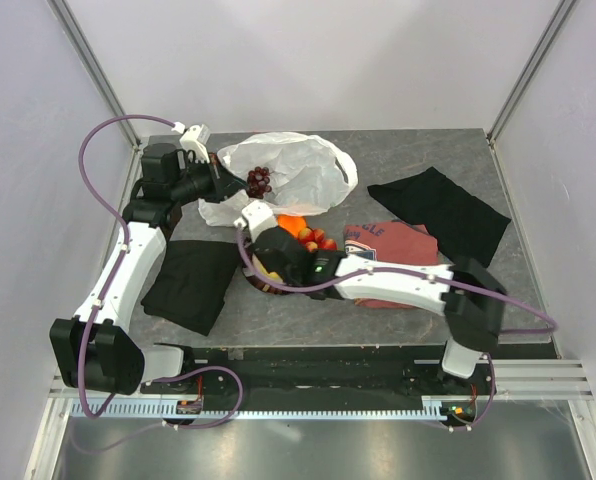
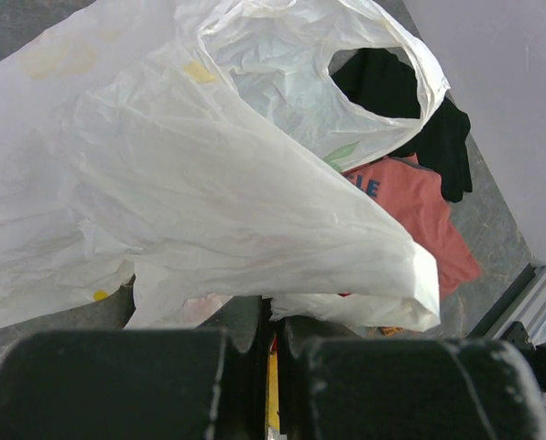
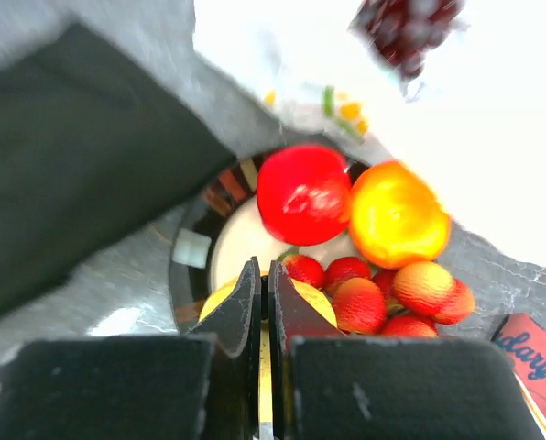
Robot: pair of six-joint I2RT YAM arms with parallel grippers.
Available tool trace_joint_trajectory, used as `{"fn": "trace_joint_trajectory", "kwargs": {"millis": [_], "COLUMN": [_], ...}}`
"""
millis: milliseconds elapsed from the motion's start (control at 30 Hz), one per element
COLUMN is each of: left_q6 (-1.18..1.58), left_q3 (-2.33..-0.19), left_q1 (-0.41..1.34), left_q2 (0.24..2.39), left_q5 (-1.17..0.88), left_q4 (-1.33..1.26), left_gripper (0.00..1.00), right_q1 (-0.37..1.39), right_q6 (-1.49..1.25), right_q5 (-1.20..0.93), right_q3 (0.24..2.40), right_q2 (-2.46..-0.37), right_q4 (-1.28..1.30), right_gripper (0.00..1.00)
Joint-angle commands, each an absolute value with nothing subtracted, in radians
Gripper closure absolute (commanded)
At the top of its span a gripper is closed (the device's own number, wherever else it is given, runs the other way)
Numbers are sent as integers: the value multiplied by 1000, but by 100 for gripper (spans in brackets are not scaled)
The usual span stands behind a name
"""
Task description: Place the fruits into the plastic bag
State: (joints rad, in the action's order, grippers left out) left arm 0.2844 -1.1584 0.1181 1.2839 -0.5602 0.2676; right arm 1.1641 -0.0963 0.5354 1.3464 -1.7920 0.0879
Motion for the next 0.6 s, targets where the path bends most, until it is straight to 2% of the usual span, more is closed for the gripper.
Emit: {"fn": "trace_joint_trajectory", "kwargs": {"millis": [0,233,567], "left_q6": [314,314,316], "left_q3": [-1173,-1172,-1172], "left_q1": [112,110,110], "left_q2": [1287,1289,1292], "left_q5": [-583,-584,-586], "left_q4": [256,256,255], "left_gripper": [99,98,99], "right_q1": [1115,1055,957], "right_q6": [-216,-282,-328], "right_q5": [430,322,275], "right_q3": [1250,1155,1086], "right_q2": [-1628,-1514,-1433], "right_q4": [-80,-138,-152], "right_gripper": [100,100,100]}}
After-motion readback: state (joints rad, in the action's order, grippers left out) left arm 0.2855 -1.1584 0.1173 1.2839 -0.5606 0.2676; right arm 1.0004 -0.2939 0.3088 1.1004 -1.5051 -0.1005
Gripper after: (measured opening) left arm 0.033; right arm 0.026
